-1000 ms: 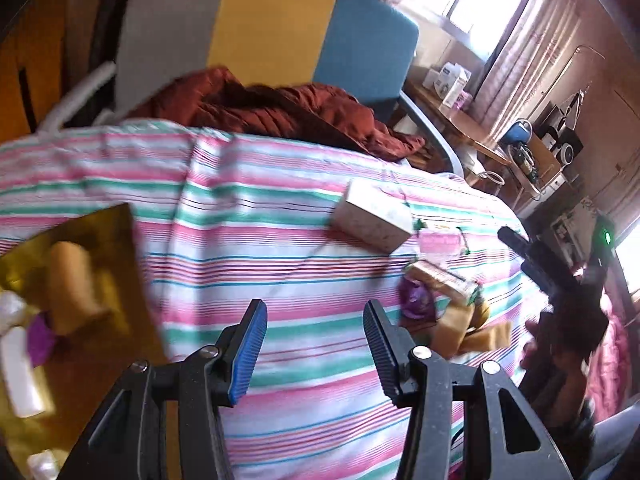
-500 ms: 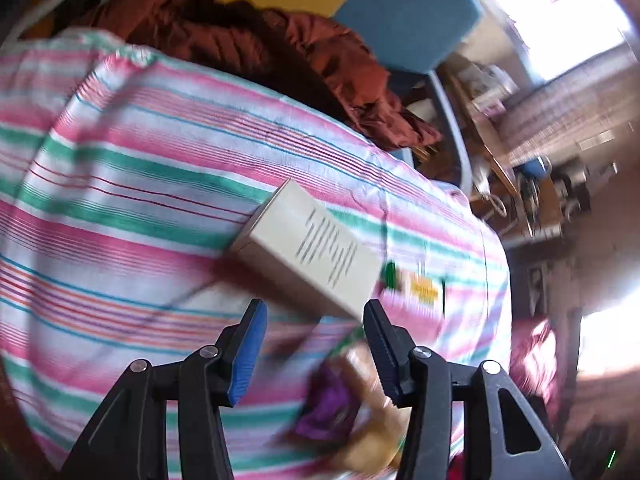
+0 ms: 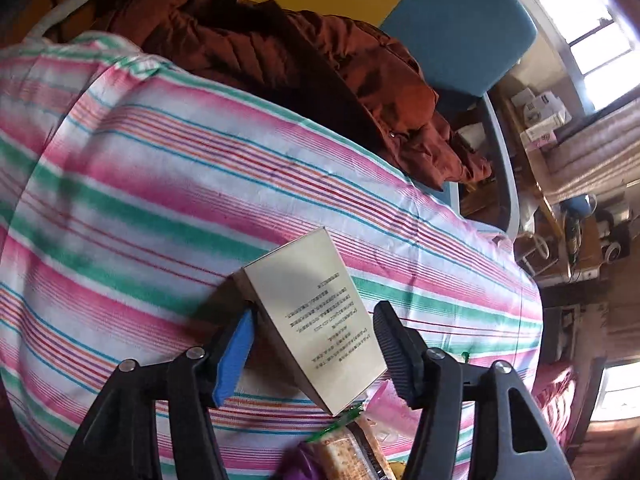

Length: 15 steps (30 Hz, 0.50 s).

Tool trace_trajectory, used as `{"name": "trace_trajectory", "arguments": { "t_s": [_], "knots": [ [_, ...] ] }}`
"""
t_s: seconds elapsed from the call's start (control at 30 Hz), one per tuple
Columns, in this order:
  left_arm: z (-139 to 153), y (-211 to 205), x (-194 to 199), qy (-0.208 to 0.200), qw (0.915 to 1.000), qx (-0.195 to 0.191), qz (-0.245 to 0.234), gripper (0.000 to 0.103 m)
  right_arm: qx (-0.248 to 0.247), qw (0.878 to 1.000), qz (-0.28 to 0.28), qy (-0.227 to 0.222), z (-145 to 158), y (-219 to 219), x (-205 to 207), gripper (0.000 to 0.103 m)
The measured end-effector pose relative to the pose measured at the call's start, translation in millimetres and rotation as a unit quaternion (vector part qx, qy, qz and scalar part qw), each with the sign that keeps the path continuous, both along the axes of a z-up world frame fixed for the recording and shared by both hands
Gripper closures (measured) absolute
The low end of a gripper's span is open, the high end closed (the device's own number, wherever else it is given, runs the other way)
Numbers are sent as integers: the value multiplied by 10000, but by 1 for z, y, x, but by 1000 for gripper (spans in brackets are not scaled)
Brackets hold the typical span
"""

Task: Organize objects
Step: 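Grasp the white box with the left gripper while the right gripper grasps the pink roller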

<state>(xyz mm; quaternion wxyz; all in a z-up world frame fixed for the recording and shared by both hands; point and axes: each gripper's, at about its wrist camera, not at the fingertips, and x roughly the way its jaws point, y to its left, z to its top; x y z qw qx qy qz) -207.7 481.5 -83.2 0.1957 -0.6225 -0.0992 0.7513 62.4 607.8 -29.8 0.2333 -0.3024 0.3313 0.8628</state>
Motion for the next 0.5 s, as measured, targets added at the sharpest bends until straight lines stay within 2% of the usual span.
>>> {"name": "trace_trajectory", "arguments": {
  "t_s": [0.03,0.1,0.2,0.27,0.37,0.5],
  "knots": [
    [3,3,0,84,9999,-49,-44,38,-1,10000,-9,-21,-1,0,0,0],
    [5,16,-2,285,9988,-348,-214,26,1,10000,-36,-23,-1,1,1,0],
    [-5,35,-3,294,9956,-684,-567,24,45,10000,-68,-31,0,0,2,0],
    [-12,38,-5,262,9948,-756,-632,24,47,9999,-79,-48,-1,1,2,0],
    [-20,28,-7,219,9955,-753,-533,30,48,9999,-100,-78,-2,3,1,0],
    [-29,16,-7,152,9943,-618,-856,40,-10,9998,-188,-95,-4,7,3,0]
  ]
}}
